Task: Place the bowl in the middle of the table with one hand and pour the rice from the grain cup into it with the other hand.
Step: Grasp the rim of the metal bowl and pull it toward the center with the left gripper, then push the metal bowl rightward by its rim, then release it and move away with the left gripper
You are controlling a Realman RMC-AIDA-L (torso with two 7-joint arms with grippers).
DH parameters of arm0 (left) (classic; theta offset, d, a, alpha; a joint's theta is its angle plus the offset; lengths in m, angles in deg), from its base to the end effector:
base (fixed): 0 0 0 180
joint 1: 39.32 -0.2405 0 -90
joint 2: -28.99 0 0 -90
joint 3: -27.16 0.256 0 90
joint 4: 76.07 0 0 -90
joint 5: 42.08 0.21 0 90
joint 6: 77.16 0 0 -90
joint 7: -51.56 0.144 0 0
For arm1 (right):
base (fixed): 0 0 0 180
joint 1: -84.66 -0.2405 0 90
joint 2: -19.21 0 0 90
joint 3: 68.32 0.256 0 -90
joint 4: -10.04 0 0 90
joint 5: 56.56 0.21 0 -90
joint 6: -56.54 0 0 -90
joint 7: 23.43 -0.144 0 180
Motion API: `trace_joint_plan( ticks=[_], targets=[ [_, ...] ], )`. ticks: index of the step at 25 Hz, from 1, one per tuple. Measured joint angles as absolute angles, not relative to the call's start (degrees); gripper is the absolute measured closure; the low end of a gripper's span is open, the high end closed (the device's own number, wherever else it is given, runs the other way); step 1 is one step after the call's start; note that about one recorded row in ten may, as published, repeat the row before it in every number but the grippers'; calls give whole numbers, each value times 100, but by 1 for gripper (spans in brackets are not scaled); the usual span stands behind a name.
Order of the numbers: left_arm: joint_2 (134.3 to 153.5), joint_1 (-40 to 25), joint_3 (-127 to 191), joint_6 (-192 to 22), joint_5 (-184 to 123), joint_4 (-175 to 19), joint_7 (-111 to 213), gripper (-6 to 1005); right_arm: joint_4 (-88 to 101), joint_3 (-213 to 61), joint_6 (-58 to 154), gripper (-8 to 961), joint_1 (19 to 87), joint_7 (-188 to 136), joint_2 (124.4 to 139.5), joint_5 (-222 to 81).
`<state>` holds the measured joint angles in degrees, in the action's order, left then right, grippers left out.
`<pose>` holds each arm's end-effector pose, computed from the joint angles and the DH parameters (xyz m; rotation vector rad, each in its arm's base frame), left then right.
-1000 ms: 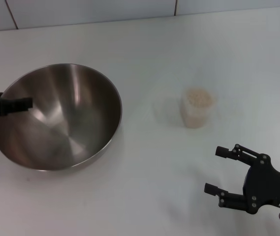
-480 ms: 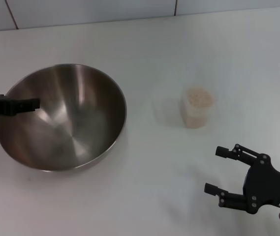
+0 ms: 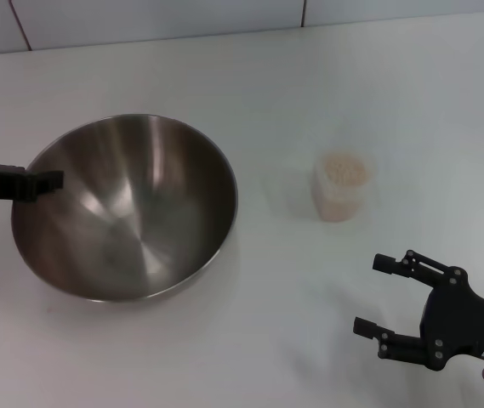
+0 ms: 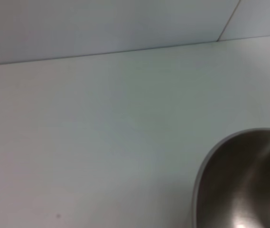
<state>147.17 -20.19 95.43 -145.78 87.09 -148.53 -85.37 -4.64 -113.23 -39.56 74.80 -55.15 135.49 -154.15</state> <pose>-0.2593 0.3517 0.0323 -2.3213 -1.1638 -0.1298 0.3417 0.1837 -0.0285 -2.4975 0.3237 0.8558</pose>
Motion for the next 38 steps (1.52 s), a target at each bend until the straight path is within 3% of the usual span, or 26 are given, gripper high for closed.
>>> trace_joint_plan(
  ticks=[4, 12, 27, 38],
  targets=[
    [14712, -1946, 9543, -14622, 8708, -14813, -8536, 759, -464, -11323, -3957, 119, 7482, -5504, 13552, -15418],
    [14705, -1791, 9477, -14709, 8649, -14725, -8522, 957, -464, -11323, -3958, 119, 7482, -5492, 13557, -15416],
    [14719, -145, 8998, -14357, 8607, -13105, -7951, 950, -464, -11321, -3967, 119, 7472, -5472, 13566, -15404],
    [14726, -166, 8985, -13841, 8568, -12817, -7645, 945, -464, -11314, -3955, 119, 7468, -5472, 13566, -15401]
  ],
)
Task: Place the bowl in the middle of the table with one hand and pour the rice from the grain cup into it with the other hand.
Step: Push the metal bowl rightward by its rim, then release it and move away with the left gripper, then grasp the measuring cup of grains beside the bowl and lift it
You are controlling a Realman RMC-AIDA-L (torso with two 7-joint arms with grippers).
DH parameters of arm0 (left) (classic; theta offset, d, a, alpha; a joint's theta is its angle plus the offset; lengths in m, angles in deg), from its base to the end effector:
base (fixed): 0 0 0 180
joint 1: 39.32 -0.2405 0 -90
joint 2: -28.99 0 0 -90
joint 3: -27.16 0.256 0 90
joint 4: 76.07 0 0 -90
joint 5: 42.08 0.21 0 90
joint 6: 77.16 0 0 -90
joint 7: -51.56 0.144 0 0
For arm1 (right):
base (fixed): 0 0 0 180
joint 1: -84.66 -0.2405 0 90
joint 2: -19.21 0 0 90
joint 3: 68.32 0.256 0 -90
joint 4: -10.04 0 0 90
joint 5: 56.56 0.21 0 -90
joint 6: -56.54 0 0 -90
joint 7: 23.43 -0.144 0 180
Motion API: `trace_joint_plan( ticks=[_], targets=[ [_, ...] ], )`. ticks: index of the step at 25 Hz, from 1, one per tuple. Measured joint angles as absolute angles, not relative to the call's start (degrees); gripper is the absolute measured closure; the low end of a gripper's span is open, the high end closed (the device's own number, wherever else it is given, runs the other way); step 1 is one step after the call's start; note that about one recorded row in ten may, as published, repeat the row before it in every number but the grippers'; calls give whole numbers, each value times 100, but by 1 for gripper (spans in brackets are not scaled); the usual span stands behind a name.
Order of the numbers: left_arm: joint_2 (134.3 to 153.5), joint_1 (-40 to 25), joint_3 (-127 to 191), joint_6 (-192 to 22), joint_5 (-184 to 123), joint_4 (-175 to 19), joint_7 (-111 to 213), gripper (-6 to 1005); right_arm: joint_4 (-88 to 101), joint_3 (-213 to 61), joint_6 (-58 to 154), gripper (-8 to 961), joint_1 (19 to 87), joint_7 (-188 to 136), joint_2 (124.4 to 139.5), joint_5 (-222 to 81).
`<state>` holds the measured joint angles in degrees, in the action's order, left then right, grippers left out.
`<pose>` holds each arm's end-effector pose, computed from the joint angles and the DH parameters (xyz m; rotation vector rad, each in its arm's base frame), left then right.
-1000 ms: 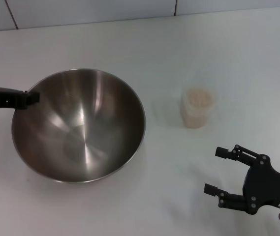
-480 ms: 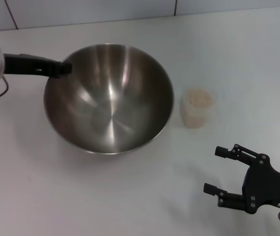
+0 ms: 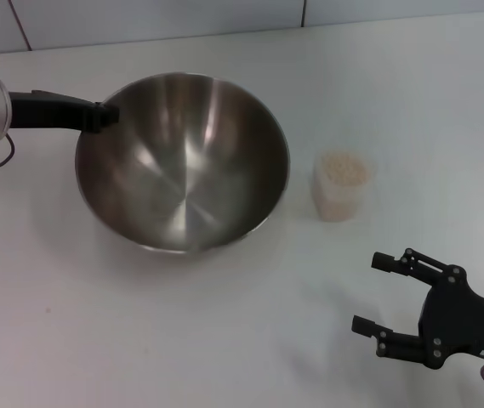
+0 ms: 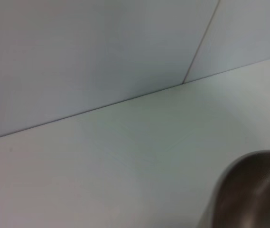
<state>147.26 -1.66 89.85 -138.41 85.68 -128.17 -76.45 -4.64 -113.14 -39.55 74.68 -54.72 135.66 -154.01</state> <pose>-0.2153 0.4180 0.0009 -2.4175 -1.0258 -0.2016 0.3406 0.1846 -0.0292 -2.4932 0.3131 0.8578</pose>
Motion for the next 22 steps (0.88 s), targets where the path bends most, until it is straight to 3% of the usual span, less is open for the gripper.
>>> trace_joint_plan(
  ticks=[4, 10, 14, 16, 20, 22],
  targets=[
    [14719, -178, 8982, -13863, 8562, -12829, -7571, 943, -464, -11312, -3952, 119, 7464, -5473, 13570, -15396],
    [14716, -461, 8977, -14631, 8524, -13683, -7226, 773, -399, -10749, -3900, 119, 7508, -5558, 13594, -15391],
    [14731, -926, 9004, -15243, 8243, -14614, -6693, 597, -344, -9979, -3671, 119, 7582, -5711, 13661, -15391],
    [14735, -1557, 9029, -15769, 7594, -15507, -6001, 511, -342, -9531, -3430, 119, 7609, -5768, 13740, -15392],
    [14703, -2111, 8989, -16277, 6930, -15849, -5232, 341, -243, -8777, -2854, 119, 7524, -5783, 13832, -15391],
    [14701, -2229, 8931, -16687, 6873, -15824, -4946, 329, -123, -8507, -2597, 119, 7397, -5786, 13834, -15388]
  ],
)
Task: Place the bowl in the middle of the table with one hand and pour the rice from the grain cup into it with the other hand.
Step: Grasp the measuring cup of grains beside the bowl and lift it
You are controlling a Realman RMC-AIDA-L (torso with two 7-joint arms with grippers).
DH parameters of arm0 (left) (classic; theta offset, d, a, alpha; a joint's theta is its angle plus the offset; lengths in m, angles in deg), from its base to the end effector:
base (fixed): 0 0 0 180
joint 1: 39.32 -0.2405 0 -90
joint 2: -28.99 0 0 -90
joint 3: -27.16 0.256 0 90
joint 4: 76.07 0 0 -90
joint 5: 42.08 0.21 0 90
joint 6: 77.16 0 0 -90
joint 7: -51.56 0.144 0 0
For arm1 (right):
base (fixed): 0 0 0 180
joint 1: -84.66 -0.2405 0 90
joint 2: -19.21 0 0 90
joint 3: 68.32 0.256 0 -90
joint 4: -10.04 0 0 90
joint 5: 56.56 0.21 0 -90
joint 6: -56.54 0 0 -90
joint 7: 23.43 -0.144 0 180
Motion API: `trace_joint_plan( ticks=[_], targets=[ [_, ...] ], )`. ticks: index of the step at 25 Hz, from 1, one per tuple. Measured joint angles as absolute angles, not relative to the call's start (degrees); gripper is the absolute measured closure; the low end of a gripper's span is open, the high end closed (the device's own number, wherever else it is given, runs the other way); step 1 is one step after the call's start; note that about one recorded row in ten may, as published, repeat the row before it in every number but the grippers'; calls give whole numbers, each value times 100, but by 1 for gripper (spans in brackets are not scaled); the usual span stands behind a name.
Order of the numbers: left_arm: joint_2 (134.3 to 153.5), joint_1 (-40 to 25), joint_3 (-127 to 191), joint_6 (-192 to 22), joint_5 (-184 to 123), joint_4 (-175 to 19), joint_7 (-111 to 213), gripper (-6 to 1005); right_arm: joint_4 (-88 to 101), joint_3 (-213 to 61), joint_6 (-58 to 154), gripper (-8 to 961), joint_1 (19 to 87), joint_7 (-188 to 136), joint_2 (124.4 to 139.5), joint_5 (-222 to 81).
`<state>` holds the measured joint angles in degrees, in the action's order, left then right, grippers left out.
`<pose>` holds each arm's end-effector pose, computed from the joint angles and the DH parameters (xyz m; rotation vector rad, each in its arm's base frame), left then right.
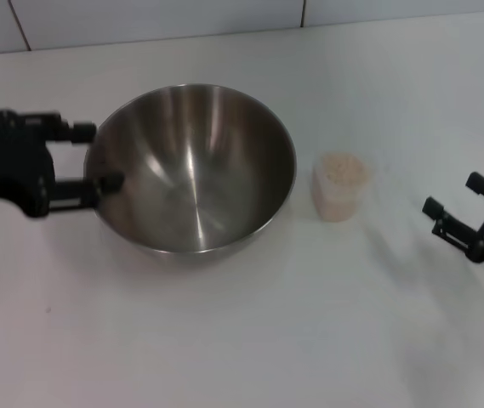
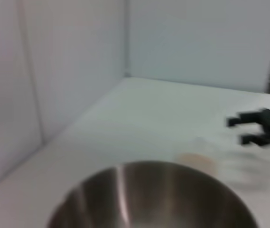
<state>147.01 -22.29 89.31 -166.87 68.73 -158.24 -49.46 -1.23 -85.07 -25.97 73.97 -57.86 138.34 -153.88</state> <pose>-0.2013 0.3140 0.0611 -2.7627 -0.3098 -0.3454 0.3816 0.2179 -0.0082 -1.9539 0.6597 0.7221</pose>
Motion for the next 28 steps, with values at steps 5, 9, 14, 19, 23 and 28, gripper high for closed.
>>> trace_joint_plan(
  ticks=[5, 9, 14, 19, 23, 28],
  targets=[
    [14721, -2394, 8906, -16823, 6978, -15716, -4786, 273, 14, -8375, -2037, 119, 7009, -5794, 13837, -15400],
    [14712, -2378, 8846, -16783, 6988, -15513, -4740, 197, 140, -8422, -1638, 119, 6668, -5798, 13838, -15429],
    [14720, -2350, 8854, -16646, 6988, -15457, -4675, 197, 224, -8509, -1456, 119, 6501, -5800, 13838, -15436],
    [14720, -2323, 8854, -16574, 6988, -15408, -4678, 197, 261, -8595, -1294, 119, 6392, -5803, 13838, -15430],
    [14721, -2255, 8845, -16563, 7051, -15316, -4695, 197, 261, -8538, -1248, 119, 6323, -5805, 13838, -15402],
    [14730, -2235, 8858, -16563, 7100, -15279, -4698, 197, 260, -8493, -1108, 120, 6195, -5805, 13838, -15391]
  ],
)
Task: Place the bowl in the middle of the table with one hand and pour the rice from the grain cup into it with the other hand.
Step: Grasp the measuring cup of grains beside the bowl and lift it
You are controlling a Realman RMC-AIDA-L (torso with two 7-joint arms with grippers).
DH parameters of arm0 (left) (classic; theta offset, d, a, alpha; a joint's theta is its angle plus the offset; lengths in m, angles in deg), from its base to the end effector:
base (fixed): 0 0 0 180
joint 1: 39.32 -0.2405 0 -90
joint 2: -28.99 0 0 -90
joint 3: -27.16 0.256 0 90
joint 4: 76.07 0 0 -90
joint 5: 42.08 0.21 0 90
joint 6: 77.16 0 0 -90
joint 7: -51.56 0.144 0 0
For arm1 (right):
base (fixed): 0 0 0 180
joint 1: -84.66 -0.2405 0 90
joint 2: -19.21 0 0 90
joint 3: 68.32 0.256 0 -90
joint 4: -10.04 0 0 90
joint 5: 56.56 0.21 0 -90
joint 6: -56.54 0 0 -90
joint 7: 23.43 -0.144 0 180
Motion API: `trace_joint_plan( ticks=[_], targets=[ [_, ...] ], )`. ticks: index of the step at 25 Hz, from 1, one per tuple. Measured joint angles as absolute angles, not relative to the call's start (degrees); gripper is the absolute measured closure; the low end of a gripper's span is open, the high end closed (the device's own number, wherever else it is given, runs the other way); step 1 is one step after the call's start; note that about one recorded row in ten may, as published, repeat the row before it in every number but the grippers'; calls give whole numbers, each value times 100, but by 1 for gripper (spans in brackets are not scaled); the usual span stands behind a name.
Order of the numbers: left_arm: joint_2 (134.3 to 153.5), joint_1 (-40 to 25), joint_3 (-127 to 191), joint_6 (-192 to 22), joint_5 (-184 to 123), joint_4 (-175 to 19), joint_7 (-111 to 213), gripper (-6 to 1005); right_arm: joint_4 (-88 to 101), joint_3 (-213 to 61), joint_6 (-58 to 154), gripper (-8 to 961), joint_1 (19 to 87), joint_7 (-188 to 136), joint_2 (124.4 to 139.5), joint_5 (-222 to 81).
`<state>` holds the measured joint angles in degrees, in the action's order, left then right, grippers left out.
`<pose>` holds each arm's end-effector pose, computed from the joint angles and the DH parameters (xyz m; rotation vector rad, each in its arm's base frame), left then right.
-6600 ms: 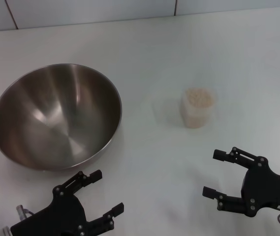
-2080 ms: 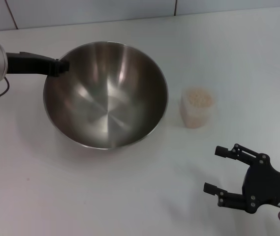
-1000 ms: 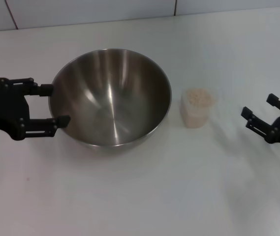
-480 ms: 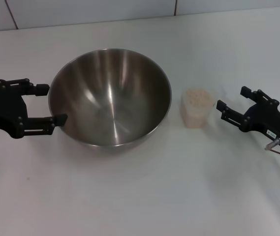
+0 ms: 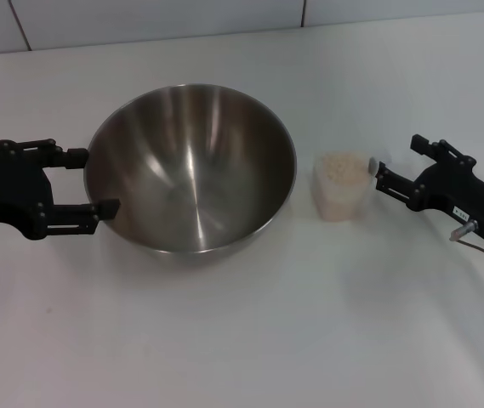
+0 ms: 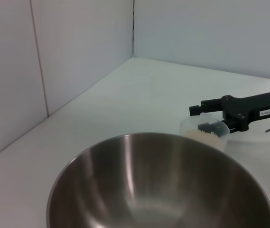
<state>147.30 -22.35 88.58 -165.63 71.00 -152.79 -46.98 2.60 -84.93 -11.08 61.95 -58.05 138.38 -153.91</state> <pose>-0.2243 0.3139 0.0496 -2.7650 -0.3910 -0.3100 0.3592 0.2929 -0.0317 -2.0156 0.6885 0.6242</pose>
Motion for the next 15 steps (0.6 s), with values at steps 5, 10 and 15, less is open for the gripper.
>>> trace_joint_plan(
  ticks=[5, 10, 15],
  targets=[
    [14722, -2207, 8838, -16557, 7104, -15188, -4693, 197, 269, -8490, -997, 123, 6071, -5777, 13848, -15384],
    [14721, -2202, 8833, -16557, 7111, -15176, -4688, 197, 276, -8480, -992, 125, 6043, -5790, 13857, -15382],
    [14720, -2200, 8831, -16557, 7120, -15175, -4689, 197, 345, -8478, -1030, 190, 6040, -5765, 13864, -15307]
  ],
)
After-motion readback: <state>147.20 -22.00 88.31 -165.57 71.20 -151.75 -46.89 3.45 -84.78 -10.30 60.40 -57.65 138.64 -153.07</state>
